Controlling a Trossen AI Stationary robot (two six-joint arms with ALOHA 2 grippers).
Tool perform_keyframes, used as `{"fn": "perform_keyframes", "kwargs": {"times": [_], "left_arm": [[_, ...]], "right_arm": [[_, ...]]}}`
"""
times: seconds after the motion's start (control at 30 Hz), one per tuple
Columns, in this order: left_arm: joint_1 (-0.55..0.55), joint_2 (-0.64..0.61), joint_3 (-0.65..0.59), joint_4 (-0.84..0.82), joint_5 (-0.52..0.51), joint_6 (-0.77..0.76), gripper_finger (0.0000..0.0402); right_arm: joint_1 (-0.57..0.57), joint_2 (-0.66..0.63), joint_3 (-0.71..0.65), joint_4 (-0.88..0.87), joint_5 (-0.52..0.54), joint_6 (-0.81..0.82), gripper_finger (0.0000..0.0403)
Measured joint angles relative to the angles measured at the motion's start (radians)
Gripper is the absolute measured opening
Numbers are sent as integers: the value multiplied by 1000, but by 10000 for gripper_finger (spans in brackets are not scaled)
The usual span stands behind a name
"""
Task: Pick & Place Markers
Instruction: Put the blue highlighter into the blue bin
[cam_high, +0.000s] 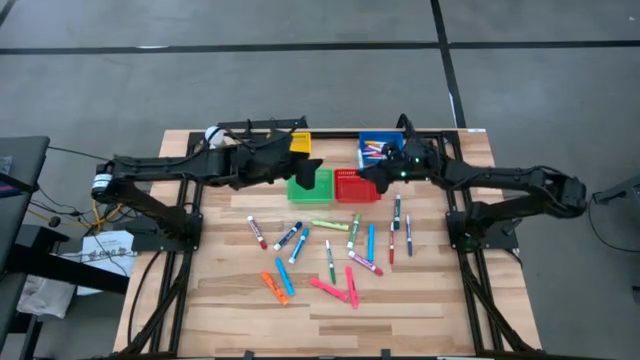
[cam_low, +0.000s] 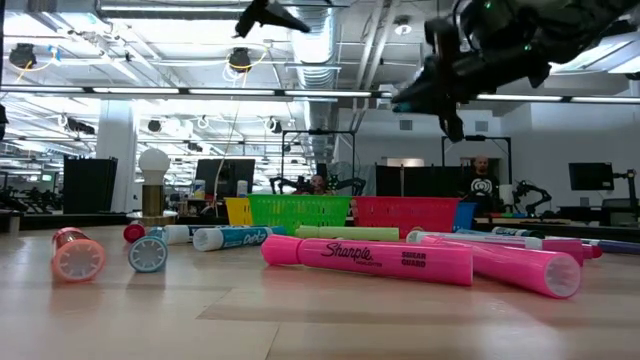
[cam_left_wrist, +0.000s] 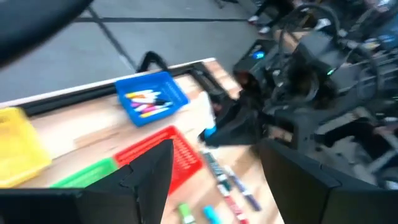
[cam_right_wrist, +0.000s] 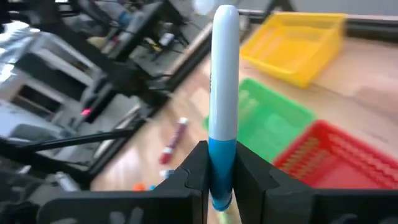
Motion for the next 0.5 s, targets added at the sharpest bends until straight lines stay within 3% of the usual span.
{"fn": "perform_keyframes", "kwargs": {"times": [0.2,0.5], "left_arm": [[0,-2,0,-87,-67,8,238],[-6,-16,-79,-112,-137,93,236]], "right_arm": [[-143,0,30,-127,-37,-92,37],[-256,39,264,-510,11,-379,37]]}}
